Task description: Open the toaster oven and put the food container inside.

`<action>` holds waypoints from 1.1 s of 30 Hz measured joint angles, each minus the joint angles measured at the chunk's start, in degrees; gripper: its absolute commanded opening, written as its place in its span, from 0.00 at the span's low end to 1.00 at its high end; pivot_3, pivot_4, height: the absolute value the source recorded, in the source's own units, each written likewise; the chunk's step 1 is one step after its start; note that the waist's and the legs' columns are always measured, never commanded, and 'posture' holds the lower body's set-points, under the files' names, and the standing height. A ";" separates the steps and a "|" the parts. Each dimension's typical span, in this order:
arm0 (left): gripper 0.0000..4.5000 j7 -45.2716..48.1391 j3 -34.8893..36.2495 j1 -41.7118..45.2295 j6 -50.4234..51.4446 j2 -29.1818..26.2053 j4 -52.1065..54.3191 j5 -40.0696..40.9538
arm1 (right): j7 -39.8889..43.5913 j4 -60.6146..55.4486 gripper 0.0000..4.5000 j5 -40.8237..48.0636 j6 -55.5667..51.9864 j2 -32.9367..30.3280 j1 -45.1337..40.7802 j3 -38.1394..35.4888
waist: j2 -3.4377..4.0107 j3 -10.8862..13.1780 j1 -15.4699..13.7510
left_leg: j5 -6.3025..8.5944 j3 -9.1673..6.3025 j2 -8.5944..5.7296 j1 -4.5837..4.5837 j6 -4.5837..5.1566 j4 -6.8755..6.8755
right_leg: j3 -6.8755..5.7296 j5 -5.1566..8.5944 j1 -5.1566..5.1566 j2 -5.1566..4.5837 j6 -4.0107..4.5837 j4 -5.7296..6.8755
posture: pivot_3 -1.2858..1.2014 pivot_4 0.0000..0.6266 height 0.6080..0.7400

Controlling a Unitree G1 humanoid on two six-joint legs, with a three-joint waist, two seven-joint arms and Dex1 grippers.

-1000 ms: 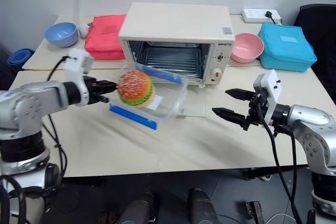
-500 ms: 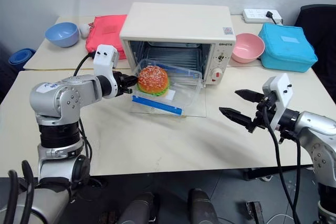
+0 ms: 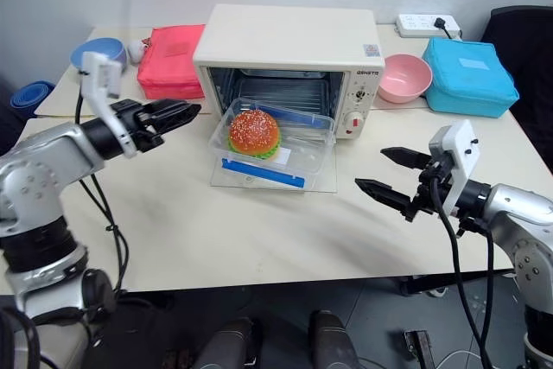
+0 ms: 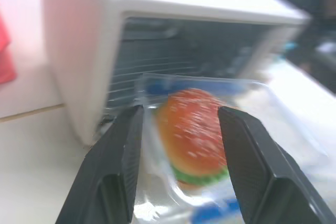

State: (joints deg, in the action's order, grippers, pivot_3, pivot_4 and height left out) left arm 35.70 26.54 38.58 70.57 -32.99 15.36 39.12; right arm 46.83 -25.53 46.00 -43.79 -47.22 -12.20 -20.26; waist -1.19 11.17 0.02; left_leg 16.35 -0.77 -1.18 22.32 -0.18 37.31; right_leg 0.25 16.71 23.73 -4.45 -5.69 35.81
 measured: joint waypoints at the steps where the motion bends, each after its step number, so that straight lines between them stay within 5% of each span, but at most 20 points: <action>1: 0.27 3.08 -0.22 -1.79 -1.08 -2.03 0.08 1.39 | -0.04 -0.94 0.87 1.01 -0.47 0.24 -0.19 0.40 | 0.00 0.00 0.00 | 0.00 0.00 0.00 -0.02 0.01 0.00 | 0.01 0.00 -0.03 -0.01 0.01 -0.02 | 0.52 0.24 1.00; 5: 0.00 12.47 -5.74 -8.64 -6.95 -8.37 1.60 2.03 | -0.08 -3.70 0.57 3.10 -1.45 1.46 -0.29 4.17 | 0.00 0.00 -0.20 | 0.00 -0.05 -0.02 -0.09 0.10 -0.04 | 0.00 0.02 -0.15 -0.08 0.04 -0.15 | 0.52 0.24 1.00; 12: 0.00 18.34 -21.54 -12.65 -23.48 -10.20 0.27 -7.14 | -0.40 -4.76 0.03 -1.51 -0.08 5.31 -0.13 17.20 | 0.00 0.00 -0.35 | 0.20 -0.06 -0.01 -0.05 0.49 -0.10 | 0.04 0.04 -0.09 -0.14 0.08 -0.20 | 0.52 0.24 1.00; 22: 0.00 7.50 -26.54 -8.14 -31.14 1.16 -11.03 -15.17 | -8.10 8.92 0.01 -17.78 7.07 14.41 -10.55 26.39 | 0.00 0.00 -0.03 | 0.20 -0.04 -0.05 0.07 0.49 0.02 | -0.02 0.03 0.07 -0.09 0.06 0.02 | 0.52 0.24 1.00; 33: 0.00 -3.64 -24.31 4.09 -35.71 12.49 -22.07 -17.23 | -15.69 33.42 0.01 -30.69 19.87 25.68 -28.27 26.64 | 0.00 0.00 0.11 | 0.00 0.06 -0.09 0.08 0.16 0.14 | -0.10 -0.01 0.12 -0.01 -0.01 0.22 | 0.52 0.24 1.00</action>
State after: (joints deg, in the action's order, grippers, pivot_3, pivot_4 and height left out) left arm 32.07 2.23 42.66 34.86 -20.50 -6.71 21.89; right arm 31.15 7.89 15.30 -23.92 -21.53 -40.47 6.37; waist -1.19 11.17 0.13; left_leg 16.35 -0.71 -1.28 22.40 -0.02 37.46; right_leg 0.15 16.70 23.85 -4.46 -5.70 36.03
